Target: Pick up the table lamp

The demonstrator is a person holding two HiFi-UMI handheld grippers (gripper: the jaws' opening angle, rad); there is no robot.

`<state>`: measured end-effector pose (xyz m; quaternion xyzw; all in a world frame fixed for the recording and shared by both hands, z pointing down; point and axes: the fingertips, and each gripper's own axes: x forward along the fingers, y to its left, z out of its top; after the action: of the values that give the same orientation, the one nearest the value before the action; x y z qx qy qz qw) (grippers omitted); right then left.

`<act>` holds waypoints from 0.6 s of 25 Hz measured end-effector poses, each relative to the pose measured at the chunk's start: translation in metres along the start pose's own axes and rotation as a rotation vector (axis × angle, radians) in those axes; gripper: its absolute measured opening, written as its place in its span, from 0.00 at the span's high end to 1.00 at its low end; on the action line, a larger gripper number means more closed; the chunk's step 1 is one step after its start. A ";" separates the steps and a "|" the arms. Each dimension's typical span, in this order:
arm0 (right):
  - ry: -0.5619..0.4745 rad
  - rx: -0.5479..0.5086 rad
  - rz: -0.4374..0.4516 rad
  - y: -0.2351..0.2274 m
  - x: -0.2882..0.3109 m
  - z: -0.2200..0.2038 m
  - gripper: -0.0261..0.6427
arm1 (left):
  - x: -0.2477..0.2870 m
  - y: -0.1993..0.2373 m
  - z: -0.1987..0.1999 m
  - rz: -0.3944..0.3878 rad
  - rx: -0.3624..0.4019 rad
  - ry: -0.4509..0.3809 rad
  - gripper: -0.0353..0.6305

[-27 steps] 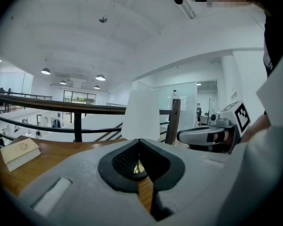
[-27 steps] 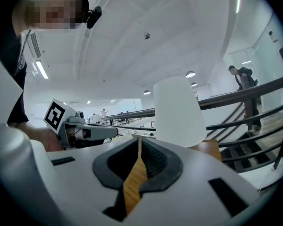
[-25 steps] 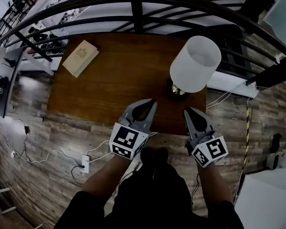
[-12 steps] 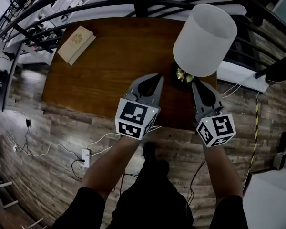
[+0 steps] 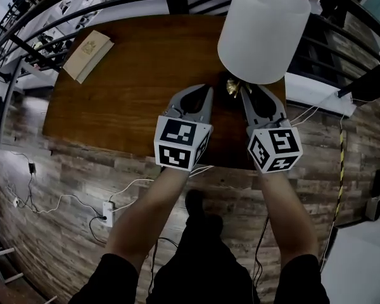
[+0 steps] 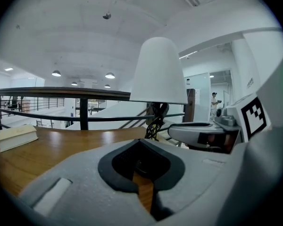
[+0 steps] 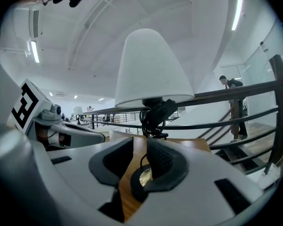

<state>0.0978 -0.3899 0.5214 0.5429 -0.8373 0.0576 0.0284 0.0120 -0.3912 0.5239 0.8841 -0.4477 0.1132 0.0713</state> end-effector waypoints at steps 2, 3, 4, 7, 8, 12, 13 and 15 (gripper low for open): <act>-0.005 -0.011 -0.012 0.000 0.008 -0.003 0.83 | 0.003 0.006 -0.004 0.013 0.007 0.002 0.94; -0.007 -0.015 -0.021 -0.002 0.012 -0.005 0.82 | 0.006 0.009 -0.006 0.015 0.008 0.003 0.94; -0.009 -0.020 -0.033 -0.005 0.016 -0.006 0.81 | 0.010 0.010 -0.007 0.015 0.009 0.003 0.94; -0.025 -0.040 -0.086 -0.016 0.022 -0.011 0.77 | 0.021 0.015 -0.012 0.017 0.023 0.006 0.94; -0.029 -0.042 -0.102 -0.019 0.024 -0.014 0.76 | 0.024 0.016 -0.013 0.017 0.025 0.006 0.94; -0.030 -0.018 -0.129 -0.025 0.036 -0.022 0.75 | 0.035 0.022 -0.008 0.006 0.029 -0.007 0.94; -0.032 -0.012 -0.134 -0.027 0.040 -0.023 0.75 | 0.038 0.023 -0.007 0.005 0.036 -0.008 0.94; -0.039 -0.003 -0.147 -0.030 0.046 -0.021 0.74 | 0.043 0.025 -0.006 0.002 0.045 -0.007 0.94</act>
<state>0.1062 -0.4408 0.5490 0.6039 -0.7957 0.0436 0.0171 0.0153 -0.4380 0.5417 0.8855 -0.4461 0.1202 0.0496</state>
